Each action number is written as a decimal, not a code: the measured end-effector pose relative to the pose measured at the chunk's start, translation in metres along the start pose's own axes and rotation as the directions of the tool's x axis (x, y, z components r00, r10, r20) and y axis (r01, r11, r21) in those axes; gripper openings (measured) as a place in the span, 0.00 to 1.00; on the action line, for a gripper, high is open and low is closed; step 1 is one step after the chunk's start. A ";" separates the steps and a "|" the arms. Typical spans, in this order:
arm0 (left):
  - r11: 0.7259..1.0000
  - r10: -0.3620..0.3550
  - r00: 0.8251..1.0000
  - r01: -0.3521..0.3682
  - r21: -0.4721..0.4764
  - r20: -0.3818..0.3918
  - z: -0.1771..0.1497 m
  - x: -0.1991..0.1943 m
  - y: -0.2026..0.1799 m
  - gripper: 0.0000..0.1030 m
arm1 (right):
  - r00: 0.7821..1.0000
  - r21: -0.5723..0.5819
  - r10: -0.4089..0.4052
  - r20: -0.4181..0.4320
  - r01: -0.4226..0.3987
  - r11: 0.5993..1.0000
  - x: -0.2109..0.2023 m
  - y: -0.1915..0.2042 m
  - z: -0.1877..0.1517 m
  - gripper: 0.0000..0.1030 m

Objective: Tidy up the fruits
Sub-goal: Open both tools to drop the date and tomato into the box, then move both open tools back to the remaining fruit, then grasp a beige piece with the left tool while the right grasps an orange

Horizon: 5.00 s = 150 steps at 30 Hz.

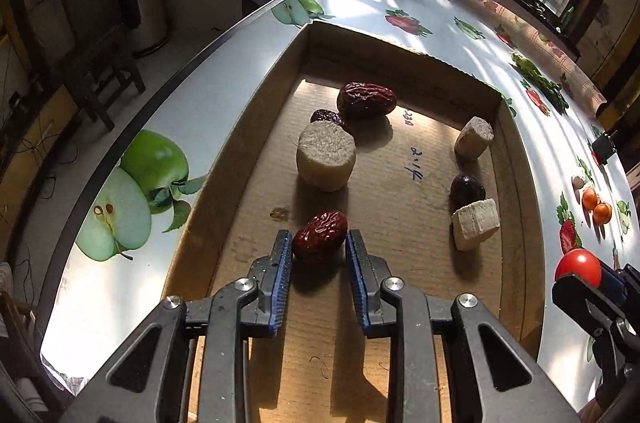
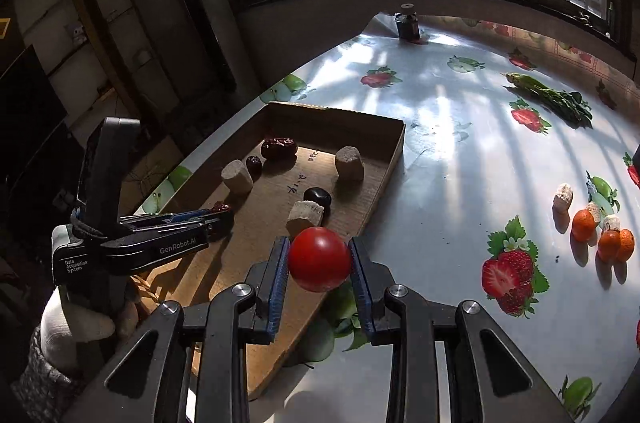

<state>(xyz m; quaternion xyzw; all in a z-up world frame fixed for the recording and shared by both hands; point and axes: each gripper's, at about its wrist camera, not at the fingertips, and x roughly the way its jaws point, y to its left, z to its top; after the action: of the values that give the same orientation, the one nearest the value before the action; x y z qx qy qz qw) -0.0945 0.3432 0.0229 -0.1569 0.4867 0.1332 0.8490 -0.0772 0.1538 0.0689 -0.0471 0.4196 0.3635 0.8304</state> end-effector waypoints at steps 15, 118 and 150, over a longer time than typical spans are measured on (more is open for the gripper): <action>0.992 -0.088 0.992 0.095 -0.084 0.088 0.001 -0.026 0.022 0.42 | 0.991 -0.059 -0.054 -0.122 0.047 0.997 0.071 0.025 -0.004 0.41; 0.907 -0.369 0.927 0.376 0.188 -0.069 0.047 0.085 -0.327 0.72 | 0.954 0.571 -0.284 0.092 0.182 0.800 -0.081 -0.351 -0.050 0.48; 0.867 -0.320 0.946 0.269 0.420 0.056 0.021 0.065 -0.353 0.23 | 0.947 0.548 -0.300 0.117 0.191 0.815 -0.089 -0.340 -0.051 0.35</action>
<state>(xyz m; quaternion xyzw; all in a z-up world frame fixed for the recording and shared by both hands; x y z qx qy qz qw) 0.0876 0.0337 0.0247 -0.0407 0.4202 -0.0927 0.9018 0.0734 -0.1647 0.0236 0.1661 0.4088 0.1258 0.8885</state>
